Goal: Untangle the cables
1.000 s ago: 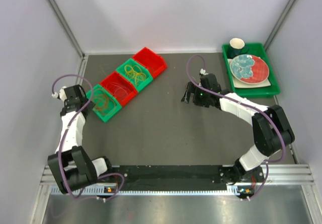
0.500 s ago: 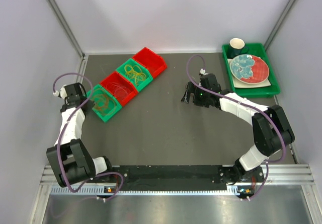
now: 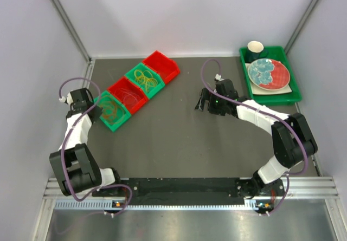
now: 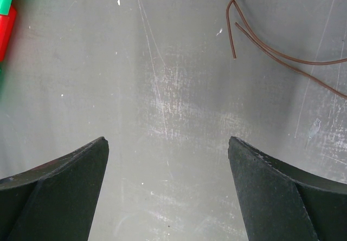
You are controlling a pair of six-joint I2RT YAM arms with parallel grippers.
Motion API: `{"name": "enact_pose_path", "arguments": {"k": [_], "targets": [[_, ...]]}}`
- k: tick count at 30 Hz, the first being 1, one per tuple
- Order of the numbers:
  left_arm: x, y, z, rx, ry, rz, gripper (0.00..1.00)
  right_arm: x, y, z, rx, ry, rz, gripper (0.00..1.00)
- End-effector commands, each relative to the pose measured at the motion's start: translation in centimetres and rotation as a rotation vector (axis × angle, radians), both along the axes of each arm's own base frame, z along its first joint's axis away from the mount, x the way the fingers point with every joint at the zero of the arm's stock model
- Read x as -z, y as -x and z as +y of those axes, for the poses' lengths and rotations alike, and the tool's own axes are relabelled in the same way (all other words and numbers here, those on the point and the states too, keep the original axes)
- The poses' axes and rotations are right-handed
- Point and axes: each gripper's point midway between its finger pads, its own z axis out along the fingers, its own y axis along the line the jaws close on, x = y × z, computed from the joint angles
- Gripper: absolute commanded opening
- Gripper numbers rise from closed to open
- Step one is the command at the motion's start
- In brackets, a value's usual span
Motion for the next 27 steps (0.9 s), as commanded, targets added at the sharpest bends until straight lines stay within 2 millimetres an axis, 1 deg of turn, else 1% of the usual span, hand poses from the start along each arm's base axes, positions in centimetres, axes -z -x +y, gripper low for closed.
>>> {"name": "enact_pose_path", "arguments": {"k": [1, 3, 4, 7, 8, 12, 13, 14, 16, 17, 18, 19, 20, 21, 22, 23, 24, 25, 26, 27], "targets": [[-3.1, -2.7, -0.1, 0.034, 0.004, -0.125, 0.00, -1.8, -1.3, 0.9, -0.002, -0.033, -0.060, 0.90], [-3.2, -3.3, -0.4, 0.043, 0.016, -0.146, 0.00, -1.9, -1.3, 0.9, 0.000, -0.036, -0.061, 0.90], [-3.3, -3.7, -0.9, 0.064, 0.039, -0.160, 0.00, -1.8, -1.3, 0.9, 0.000, -0.038, -0.060, 0.90], [-2.1, -4.5, -1.2, 0.065, 0.054, -0.140, 0.00, -2.1, -1.4, 1.0, -0.001, -0.039, -0.065, 0.90], [-1.3, -5.1, -1.3, 0.066, 0.062, -0.136, 0.00, -2.1, -1.4, 1.1, -0.001, -0.037, -0.064, 0.90], [0.5, -6.4, -1.7, 0.076, 0.069, -0.114, 0.00, -2.1, -1.2, 1.0, 0.001, -0.031, -0.062, 0.90], [1.6, -6.4, -1.3, 0.055, 0.052, -0.084, 0.00, -2.0, -1.2, 0.9, 0.002, -0.026, -0.060, 0.90], [2.0, -6.4, -1.4, 0.053, 0.042, -0.066, 0.00, -2.2, -1.2, 0.8, 0.004, -0.026, -0.065, 0.90], [2.6, -6.6, -1.4, 0.053, 0.047, -0.055, 0.00, -2.2, -1.1, 0.6, 0.009, -0.017, -0.063, 0.90], [2.6, -6.7, -1.5, 0.055, 0.049, -0.054, 0.00, -2.4, -1.1, 0.6, 0.010, -0.015, -0.069, 0.90], [2.3, -6.8, -1.5, 0.059, 0.050, -0.055, 0.00, -2.6, -1.2, 0.5, 0.012, -0.011, -0.073, 0.90], [1.6, -6.9, -1.6, 0.062, 0.043, -0.071, 0.02, -2.5, -1.2, 0.2, 0.019, 0.001, -0.071, 0.90], [0.7, -7.2, -1.9, 0.082, 0.035, -0.088, 0.09, -2.7, -1.3, 0.0, 0.022, 0.015, -0.079, 0.90], [-0.5, -7.4, -2.1, 0.092, 0.023, -0.100, 0.19, -3.3, -1.6, -0.2, 0.028, 0.023, -0.094, 0.90], [-2.0, -7.5, -2.2, 0.103, 0.004, -0.127, 0.23, -3.5, -2.1, -0.8, 0.051, 0.053, -0.110, 0.91], [-3.2, -7.8, -2.8, 0.132, -0.018, -0.142, 0.27, -3.6, -2.0, -1.3, 0.055, 0.087, -0.111, 0.91], [-4.7, -8.0, -3.1, 0.146, -0.036, -0.158, 0.30, -4.5, -2.9, -2.2, 0.094, 0.126, -0.148, 0.91], [-6.3, -8.0, -3.8, 0.165, -0.052, -0.182, 0.36, -4.7, -3.3, -3.0, 0.116, 0.156, -0.157, 0.92], [-7.1, -8.0, -4.0, 0.181, -0.066, -0.188, 0.39, -4.7, -3.7, -4.2, 0.142, 0.192, -0.151, 0.92], [-8.6, -8.2, -4.2, 0.190, -0.081, -0.214, 0.40, -5.0, -4.6, -5.0, 0.176, 0.221, -0.163, 0.93]]}}
